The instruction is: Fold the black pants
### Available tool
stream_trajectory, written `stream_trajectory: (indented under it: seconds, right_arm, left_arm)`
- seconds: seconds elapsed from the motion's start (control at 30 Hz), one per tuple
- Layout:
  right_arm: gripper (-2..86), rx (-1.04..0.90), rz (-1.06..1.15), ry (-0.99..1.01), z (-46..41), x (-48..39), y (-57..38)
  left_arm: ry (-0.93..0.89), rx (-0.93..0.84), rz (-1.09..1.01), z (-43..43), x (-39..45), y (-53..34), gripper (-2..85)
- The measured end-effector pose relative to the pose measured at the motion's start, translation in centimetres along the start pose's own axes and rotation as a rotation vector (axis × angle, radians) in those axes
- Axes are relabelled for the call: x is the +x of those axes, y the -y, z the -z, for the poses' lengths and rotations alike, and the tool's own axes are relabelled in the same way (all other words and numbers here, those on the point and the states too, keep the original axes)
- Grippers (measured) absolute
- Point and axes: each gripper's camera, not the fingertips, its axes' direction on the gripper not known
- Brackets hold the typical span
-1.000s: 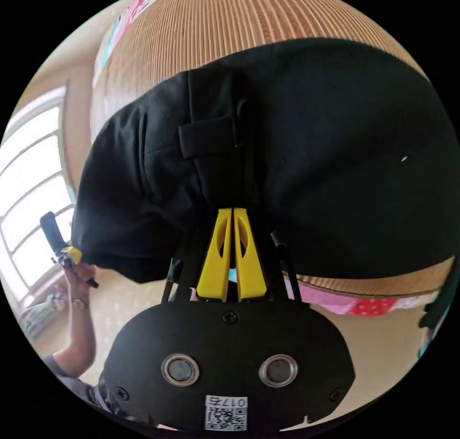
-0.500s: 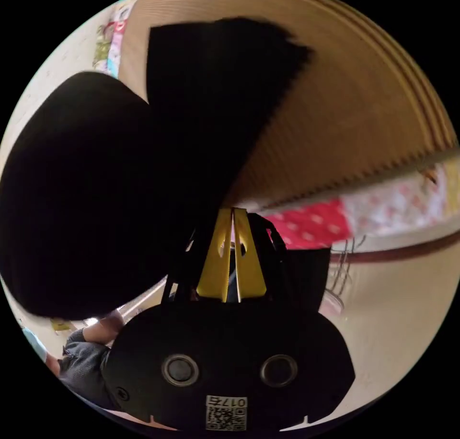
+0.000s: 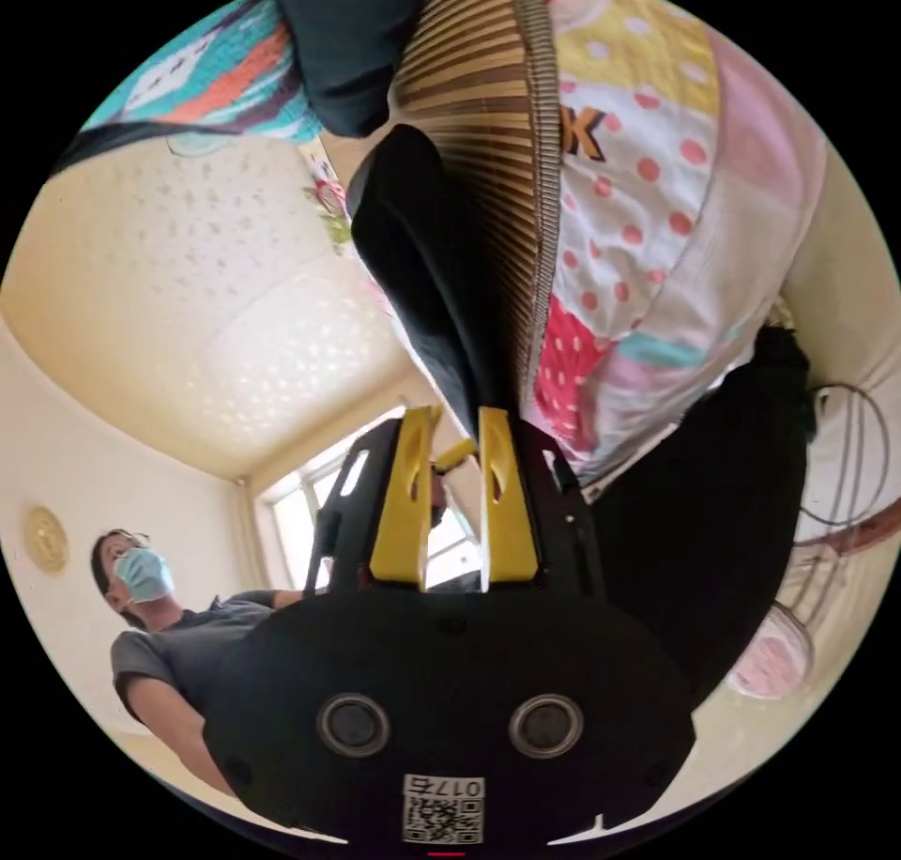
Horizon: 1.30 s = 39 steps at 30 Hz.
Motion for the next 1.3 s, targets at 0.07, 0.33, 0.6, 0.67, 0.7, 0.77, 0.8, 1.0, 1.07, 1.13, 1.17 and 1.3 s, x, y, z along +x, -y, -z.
stream_trajectory:
  seconds: [0.07,0.33,0.6,0.67,0.7,0.77,0.8,1.0,1.07,1.13,1.17,1.3]
  right_arm:
    - [15.3,0.050,-0.019,0.132,-0.3,1.1,0.2]
    - [28.8,-0.040,-0.056,0.168,-2.9,1.8,2.7]
    - [37.2,-0.079,-0.008,0.476,-9.2,-0.5,10.0]
    - [34.3,-0.150,-0.062,0.385,-11.8,-2.0,11.7]
    - [33.4,-0.155,-0.072,0.358,-12.3,-2.5,11.8]
    - [30.1,-0.179,0.016,0.346,-14.2,-5.7,12.4]
    - [29.4,-0.184,0.045,0.361,-14.5,-6.6,12.5]
    - [23.3,-0.125,0.490,0.448,-11.4,-19.0,11.1]
    - [21.5,-0.007,0.684,0.500,-7.1,-23.7,9.1]
    - [20.4,0.116,0.838,0.518,-3.4,-26.6,7.0]
    - [19.6,0.214,0.934,0.517,-0.9,-27.8,5.5]
    - [17.5,0.552,1.034,0.467,5.7,-26.6,2.5]
  left_arm:
    - [-0.083,-0.094,0.030,-2.4,-1.4,0.4,20.0]
    - [-0.552,-0.314,0.091,-5.0,-1.8,-1.2,5.8]
    - [-0.603,-0.281,0.023,2.0,2.7,-4.2,5.2]
    - [-0.541,-0.255,-0.033,3.7,4.2,-4.9,5.2]
    - [-0.521,-0.226,-0.078,5.1,5.3,-5.4,5.2]
    - [-0.520,-0.170,-0.153,7.4,7.5,-6.3,5.1]
    - [-0.509,-0.137,-0.228,8.9,9.5,-7.0,5.1]
    - [-0.299,-0.145,-0.745,14.5,23.5,-12.2,5.1]
    - [-0.256,-0.177,-0.907,15.1,27.8,-13.9,5.3]
    - [-0.252,-0.230,-1.094,15.2,33.0,-15.6,5.8]
    - [-0.249,-0.240,-1.129,15.1,34.1,-16.0,6.0]
    - [-0.206,-0.197,-1.074,13.9,38.2,-15.4,7.9]
